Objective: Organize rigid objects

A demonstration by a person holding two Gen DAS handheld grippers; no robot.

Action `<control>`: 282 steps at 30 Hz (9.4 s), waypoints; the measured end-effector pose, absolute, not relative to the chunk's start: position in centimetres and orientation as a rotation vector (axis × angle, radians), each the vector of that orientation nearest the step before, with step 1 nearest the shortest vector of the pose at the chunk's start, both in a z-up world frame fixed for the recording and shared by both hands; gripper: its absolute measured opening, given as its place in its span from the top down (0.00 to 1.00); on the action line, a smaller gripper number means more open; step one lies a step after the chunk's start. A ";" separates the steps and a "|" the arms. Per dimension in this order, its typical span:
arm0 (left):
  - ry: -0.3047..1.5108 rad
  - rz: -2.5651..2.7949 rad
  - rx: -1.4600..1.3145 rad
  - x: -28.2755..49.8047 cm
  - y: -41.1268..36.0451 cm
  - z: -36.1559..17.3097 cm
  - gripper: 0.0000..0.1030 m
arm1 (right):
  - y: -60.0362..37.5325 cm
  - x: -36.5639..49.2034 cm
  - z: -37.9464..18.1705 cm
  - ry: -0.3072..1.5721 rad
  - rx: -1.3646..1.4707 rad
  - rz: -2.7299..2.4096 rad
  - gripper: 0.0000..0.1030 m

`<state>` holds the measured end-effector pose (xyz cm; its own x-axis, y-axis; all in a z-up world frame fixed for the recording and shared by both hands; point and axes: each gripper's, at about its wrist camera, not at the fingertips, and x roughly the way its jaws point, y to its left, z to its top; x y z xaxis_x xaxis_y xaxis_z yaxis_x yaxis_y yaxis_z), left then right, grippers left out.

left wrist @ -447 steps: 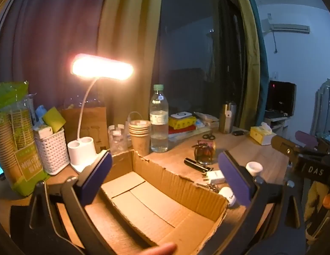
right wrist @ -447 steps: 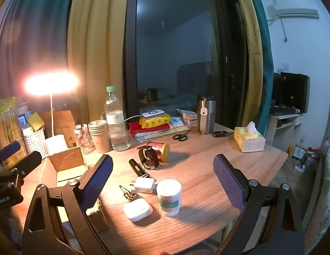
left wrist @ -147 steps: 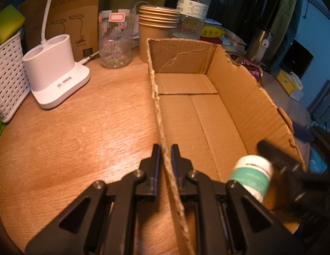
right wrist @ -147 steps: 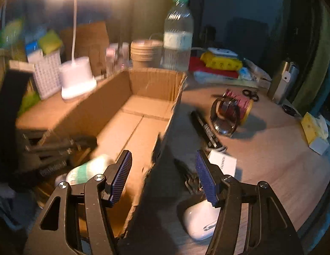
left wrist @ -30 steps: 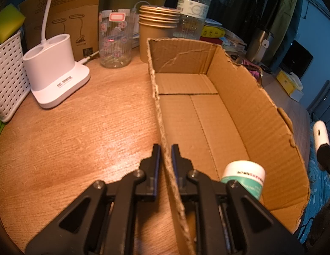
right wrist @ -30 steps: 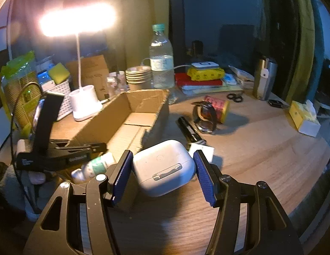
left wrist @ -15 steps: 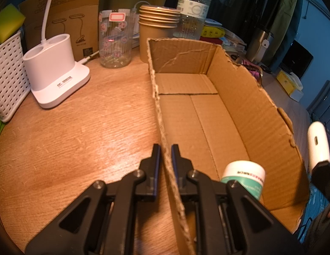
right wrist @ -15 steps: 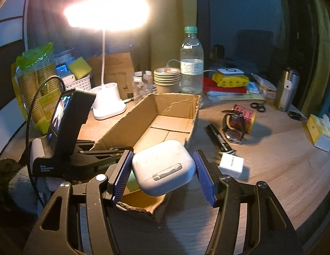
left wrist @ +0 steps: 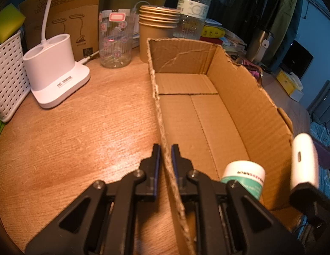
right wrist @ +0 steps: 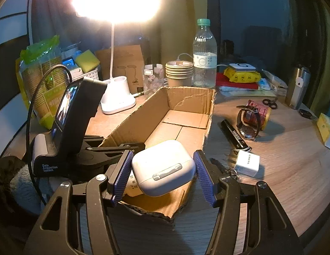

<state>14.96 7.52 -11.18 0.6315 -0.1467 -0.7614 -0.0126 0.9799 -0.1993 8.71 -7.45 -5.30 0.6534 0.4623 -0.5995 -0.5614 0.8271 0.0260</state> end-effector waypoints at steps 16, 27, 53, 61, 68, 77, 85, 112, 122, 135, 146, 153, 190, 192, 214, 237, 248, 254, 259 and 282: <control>0.885 -0.078 -0.195 15.0 7.5 -11.2 0.89 | -7.3 9.0 -5.6 0.642 -0.158 0.593 0.39; 0.887 -0.079 -0.196 15.1 7.4 -11.1 0.89 | -7.6 9.0 -5.4 0.638 -0.145 0.594 0.36; 0.887 -0.079 -0.197 15.1 7.4 -11.1 0.88 | -13.8 11.7 -4.5 0.597 -0.066 0.397 0.36; 0.887 -0.079 -0.197 15.1 7.4 -11.1 0.88 | -15.1 13.7 -5.7 0.620 -0.071 0.318 0.36; 0.887 -0.079 -0.197 15.1 7.5 -11.1 0.88 | -15.5 15.7 -7.6 0.668 -0.061 0.284 0.36; 0.887 -0.080 -0.197 15.1 7.5 -11.1 0.88 | -14.9 17.1 -8.6 0.714 -0.060 0.287 0.32; 0.887 -0.080 -0.197 15.1 7.5 -11.2 0.88 | -14.3 18.1 -9.4 0.757 -0.074 0.283 0.32; 0.887 -0.080 -0.197 15.1 7.5 -11.2 0.88 | -14.3 19.2 -10.4 0.823 -0.064 0.278 0.41; 0.887 -0.080 -0.197 15.1 7.5 -11.2 0.88 | -14.7 18.5 -9.8 0.785 -0.042 0.284 0.41; 0.887 -0.080 -0.197 15.1 7.5 -11.2 0.88 | -15.1 17.0 -7.6 0.719 -0.024 0.297 0.41; 0.887 -0.080 -0.197 15.1 7.5 -11.2 0.88 | -14.6 15.4 -5.3 0.660 -0.022 0.327 0.41; 0.887 -0.080 -0.197 15.1 7.5 -11.2 0.88 | -13.7 14.1 -3.8 0.620 -0.028 0.359 0.41; 0.887 -0.080 -0.197 15.1 7.6 -11.2 0.89 | -5.8 13.4 -5.8 0.685 -0.145 0.545 0.41; 0.887 -0.080 -0.197 15.1 7.6 -11.2 0.89 | -5.7 13.4 -6.1 0.692 -0.156 0.539 0.41; 0.887 -0.080 -0.199 15.0 7.6 -11.1 0.88 | -7.3 13.0 -4.4 0.649 -0.117 0.513 0.39; 0.887 -0.080 -0.200 15.0 7.6 -11.1 0.88 | -13.0 14.6 -3.5 0.630 -0.034 0.390 0.38; 0.887 -0.080 -0.200 15.0 7.5 -11.1 0.88 | -14.6 16.1 -6.3 0.699 -0.031 0.348 0.38; 0.887 -0.080 -0.200 15.0 7.5 -11.1 0.88 | -14.8 16.7 -8.0 0.753 -0.039 0.338 0.38; 0.887 -0.080 -0.200 15.0 7.6 -11.1 0.88 | -14.6 16.8 -9.4 0.798 -0.063 0.346 0.38; 0.887 -0.080 -0.200 15.0 7.6 -11.2 0.88 | -13.6 17.0 -10.8 0.864 -0.134 0.356 0.42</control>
<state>15.02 7.61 -11.15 0.6304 -0.1519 -0.7613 -0.0132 0.9784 -0.2061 17.03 -13.61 -10.78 0.5948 0.2516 -0.7635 -0.3591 0.9329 0.0277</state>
